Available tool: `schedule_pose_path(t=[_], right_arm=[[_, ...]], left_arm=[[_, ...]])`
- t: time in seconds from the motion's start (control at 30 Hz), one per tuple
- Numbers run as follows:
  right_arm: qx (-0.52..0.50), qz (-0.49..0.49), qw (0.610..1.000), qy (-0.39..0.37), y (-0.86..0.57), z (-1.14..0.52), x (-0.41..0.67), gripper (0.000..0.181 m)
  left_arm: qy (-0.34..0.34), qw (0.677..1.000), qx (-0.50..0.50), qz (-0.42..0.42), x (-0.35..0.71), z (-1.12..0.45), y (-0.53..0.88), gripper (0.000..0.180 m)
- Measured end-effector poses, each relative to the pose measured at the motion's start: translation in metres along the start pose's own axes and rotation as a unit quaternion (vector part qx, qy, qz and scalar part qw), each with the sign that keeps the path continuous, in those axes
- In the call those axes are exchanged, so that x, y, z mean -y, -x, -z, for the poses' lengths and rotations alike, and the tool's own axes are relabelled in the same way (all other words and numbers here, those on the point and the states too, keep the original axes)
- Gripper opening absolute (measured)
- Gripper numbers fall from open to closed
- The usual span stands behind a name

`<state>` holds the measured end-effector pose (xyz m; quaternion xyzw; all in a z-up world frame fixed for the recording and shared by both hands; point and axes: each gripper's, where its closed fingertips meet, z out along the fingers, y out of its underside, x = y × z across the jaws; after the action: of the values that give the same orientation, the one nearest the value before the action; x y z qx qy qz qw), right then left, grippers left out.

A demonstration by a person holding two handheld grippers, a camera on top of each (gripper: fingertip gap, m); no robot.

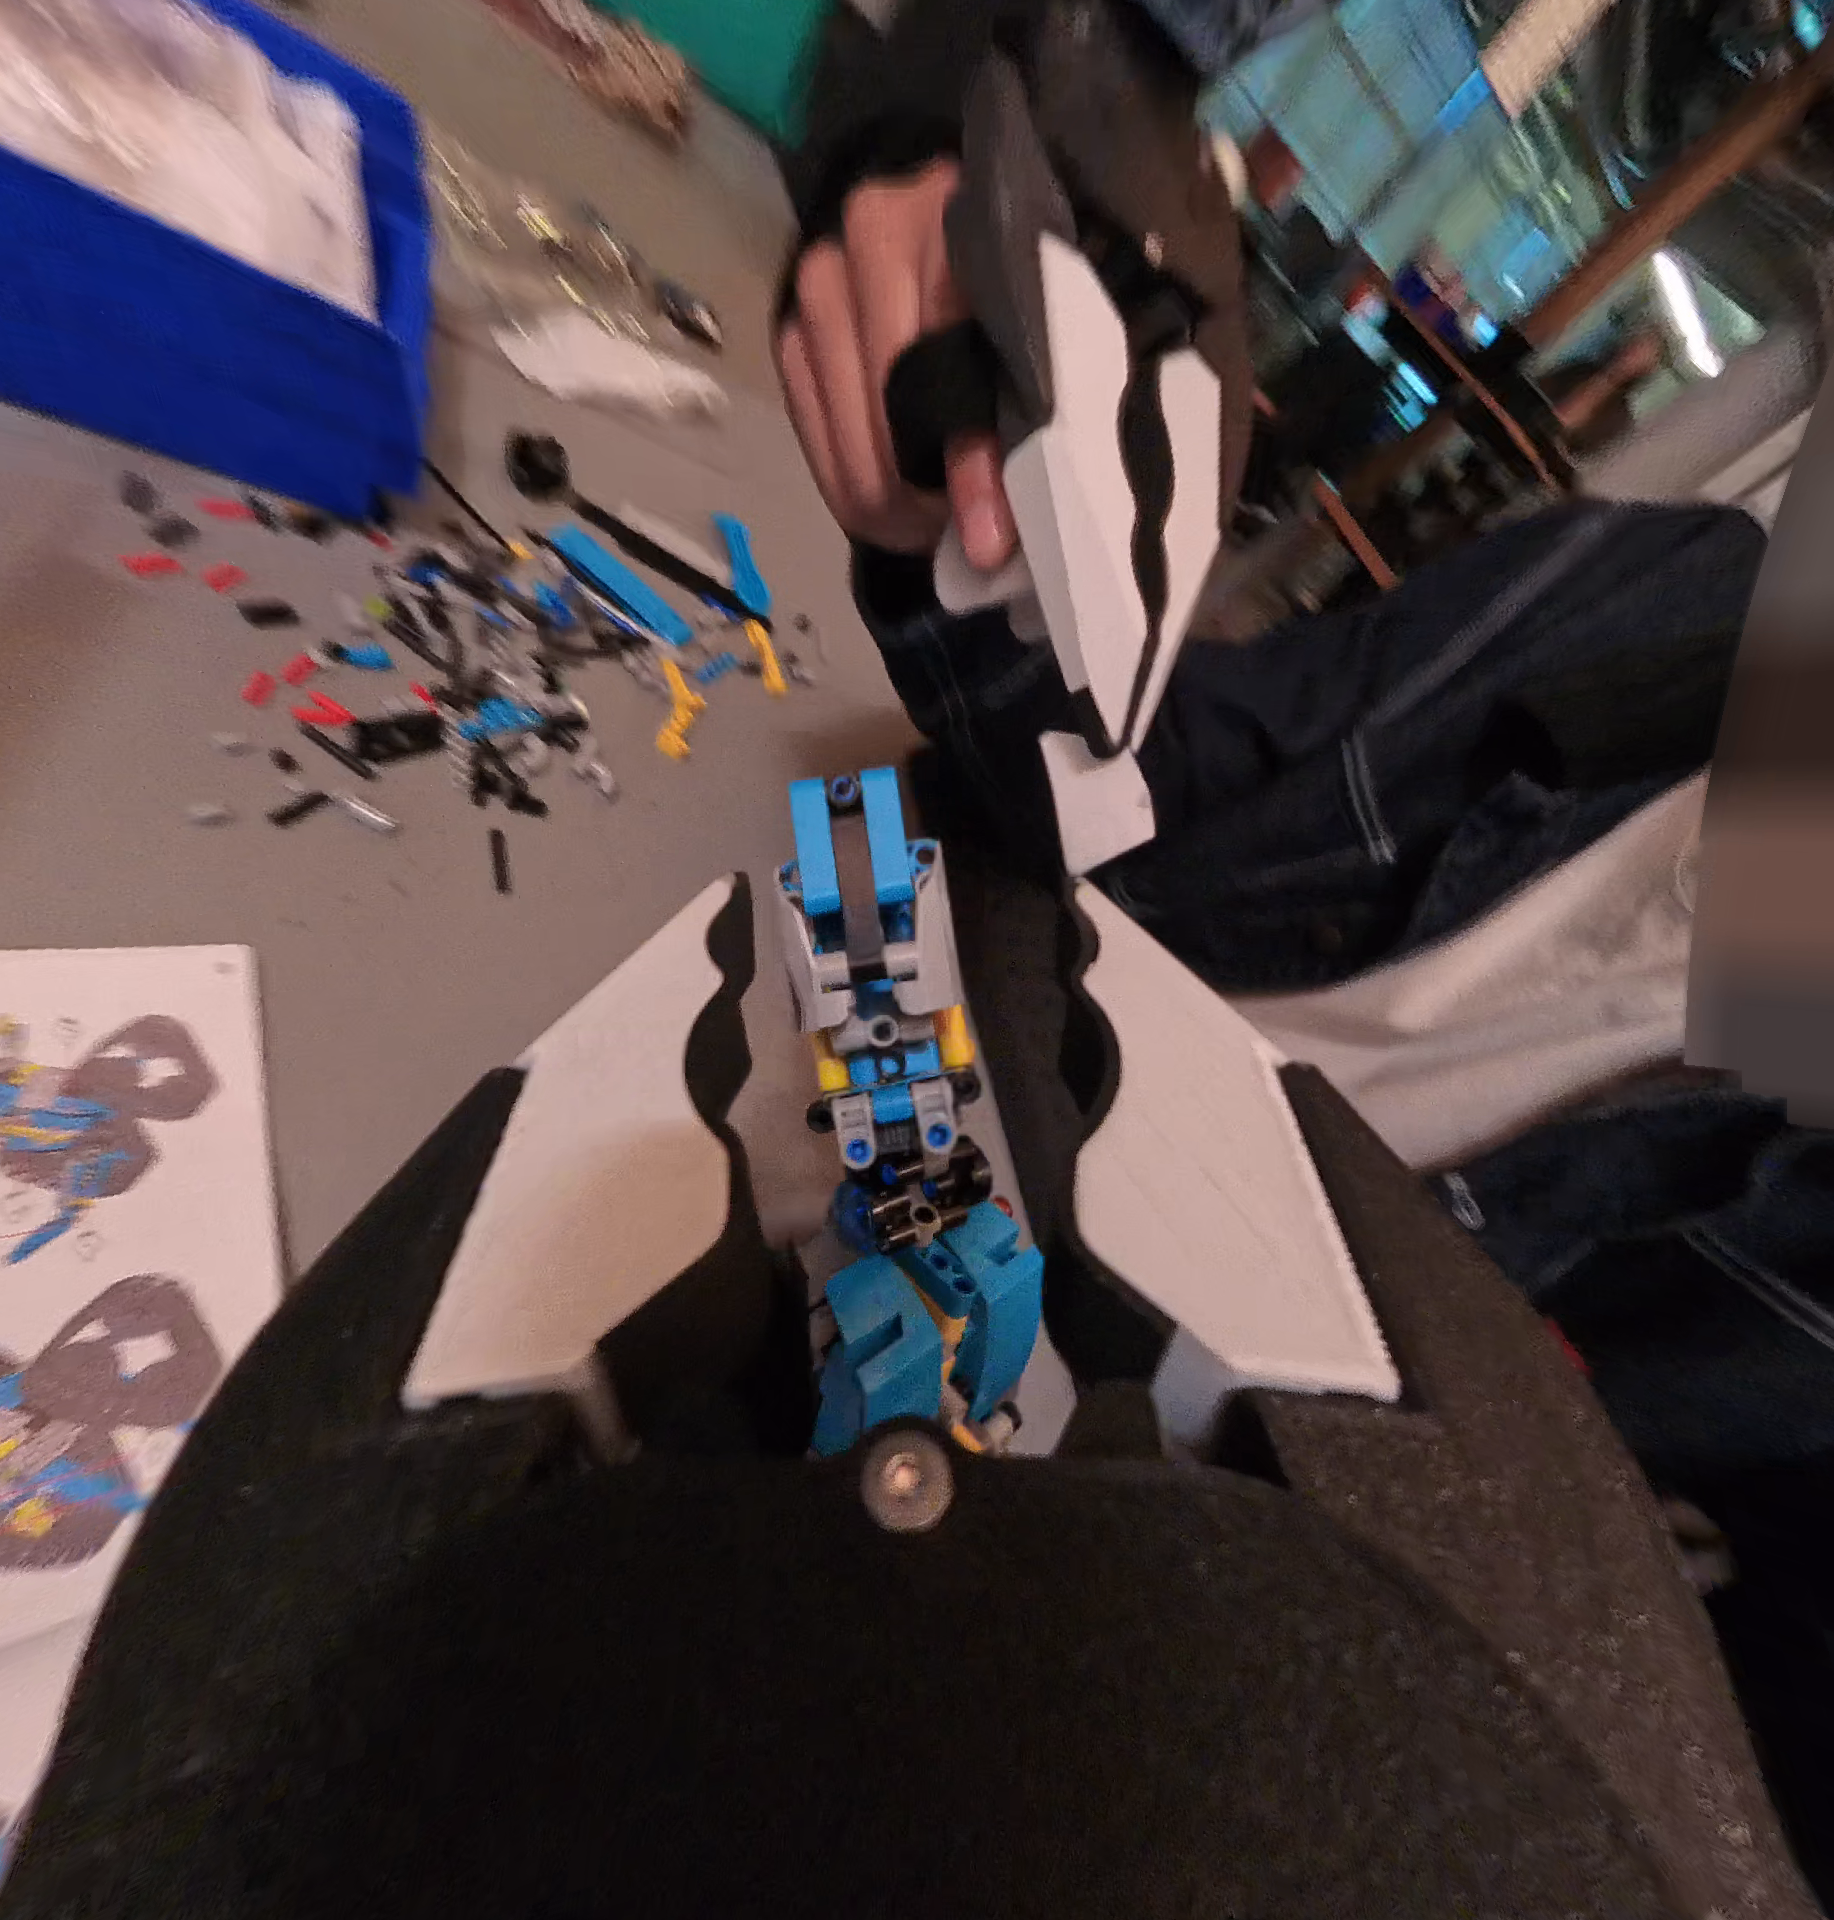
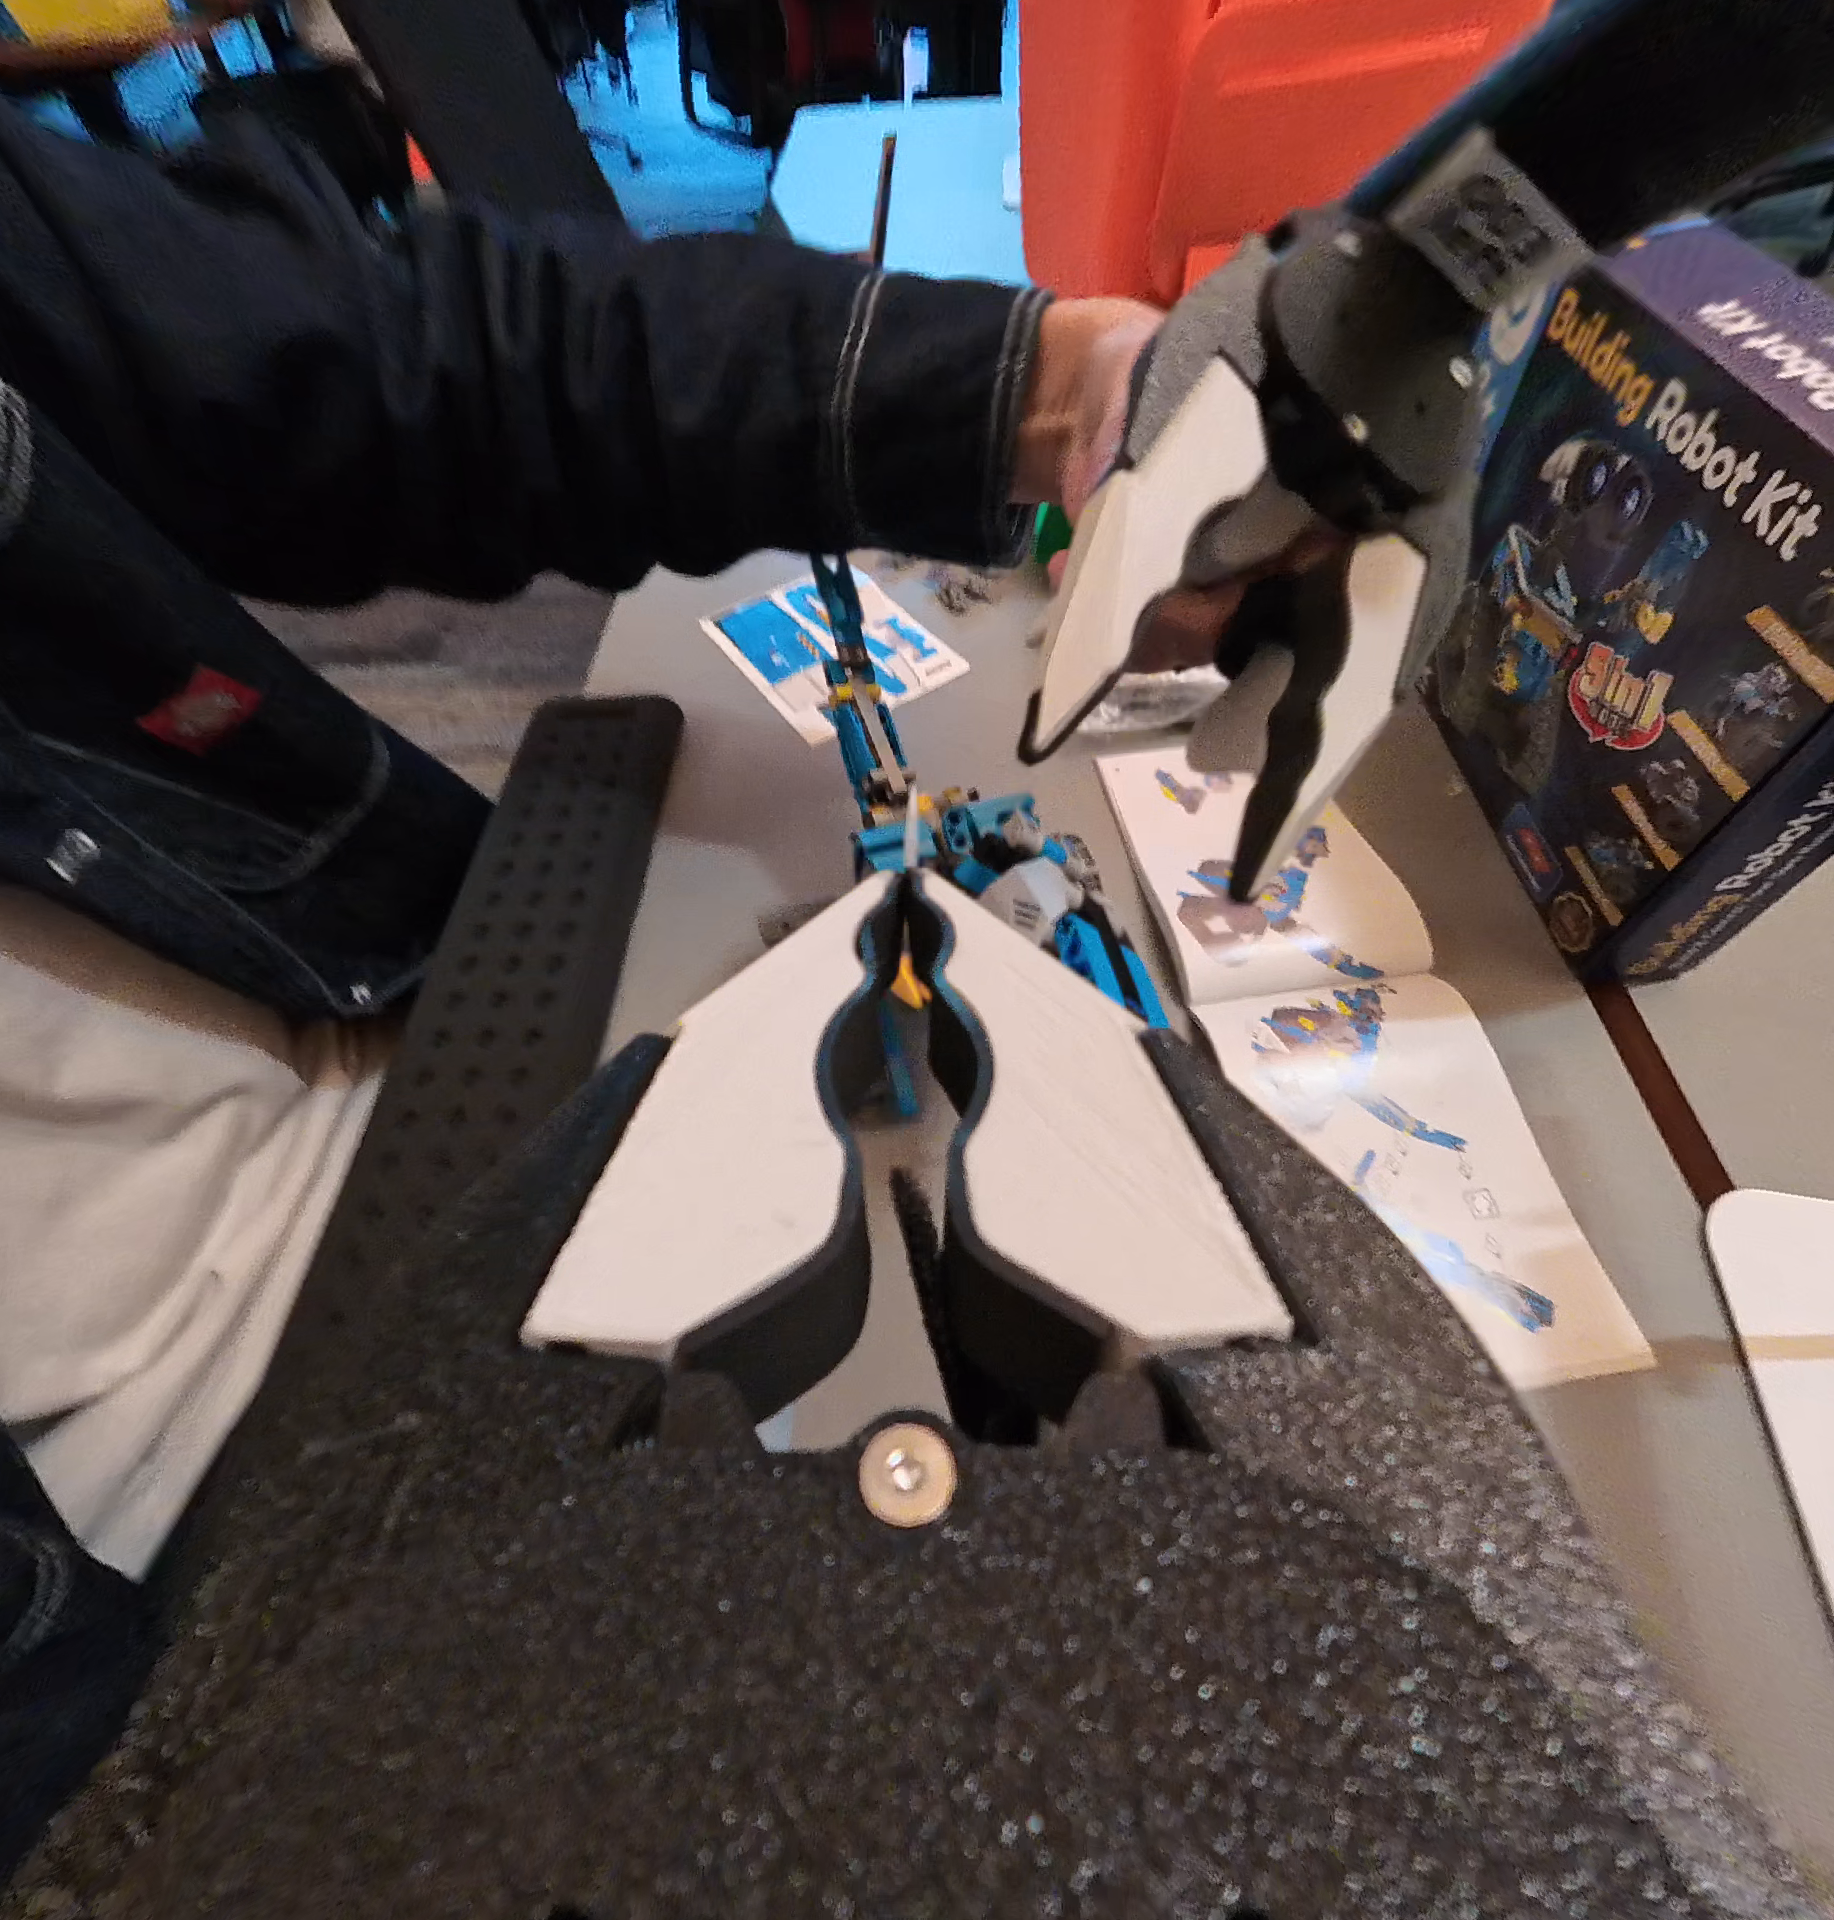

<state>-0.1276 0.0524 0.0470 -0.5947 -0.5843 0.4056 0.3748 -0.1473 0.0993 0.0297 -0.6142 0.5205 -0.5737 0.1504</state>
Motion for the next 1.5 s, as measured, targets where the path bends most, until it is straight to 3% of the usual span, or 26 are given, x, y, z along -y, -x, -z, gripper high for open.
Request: schedule_pose_path(t=[0.1,0.23,0.3,0.4,0.47,0.53,0.63,0.93,1.3,1.4,1.5], right_arm=[[0.021,-0.048,0.998,-0.02,0.002,-0.002,0.014,0.0],[0.064,-0.167,0.984,0.018,0.003,-0.012,0.023,0.0],[0.083,-0.215,0.971,0.061,0.007,-0.01,0.018,0.0],[0.091,-0.274,0.953,0.088,0.002,-0.006,0.01,0.0],[0.079,-0.299,0.945,0.109,-0.004,-0.009,0.001,0.0],[0.072,-0.312,0.938,0.13,-0.007,-0.016,-0.007,0.0],[0.074,-0.318,0.934,0.142,-0.007,-0.022,-0.007,0.0],[0.104,-0.34,0.923,0.151,-0.014,-0.022,-0.003,0.0],[0.078,-0.335,0.925,0.159,-0.018,-0.026,-0.014,0.0],[0.07,-0.322,0.931,0.156,-0.013,-0.023,-0.009,0.0],[0.045,-0.292,0.942,0.158,-0.007,-0.022,-0.007,0.0]], left_arm=[[-0.044,0.99,0.131,-0.035,0.006,0.029,-0.008,0.057],[-0.066,0.951,0.291,-0.078,-0.011,0.055,-0.052,0.053],[-0.086,0.92,0.357,-0.138,-0.024,0.049,-0.081,0.052],[-0.111,0.846,0.483,-0.198,-0.038,0.028,-0.088,0.045],[-0.096,0.799,0.554,-0.215,-0.044,0.016,-0.073,0.051],[-0.094,0.778,0.58,-0.222,-0.042,0.006,-0.054,0.065],[-0.092,0.777,0.575,-0.239,-0.034,-0.008,-0.03,0.08],[0.012,0.772,0.578,-0.266,-0.06,-0.02,0.014,0.079],[-0.008,0.765,0.588,-0.262,-0.06,-0.02,0.015,0.074],[-0.055,0.799,0.551,-0.232,-0.054,-0.023,0.005,0.075],[-0.16,0.836,0.491,-0.186,-0.034,-0.014,-0.014,0.065]])
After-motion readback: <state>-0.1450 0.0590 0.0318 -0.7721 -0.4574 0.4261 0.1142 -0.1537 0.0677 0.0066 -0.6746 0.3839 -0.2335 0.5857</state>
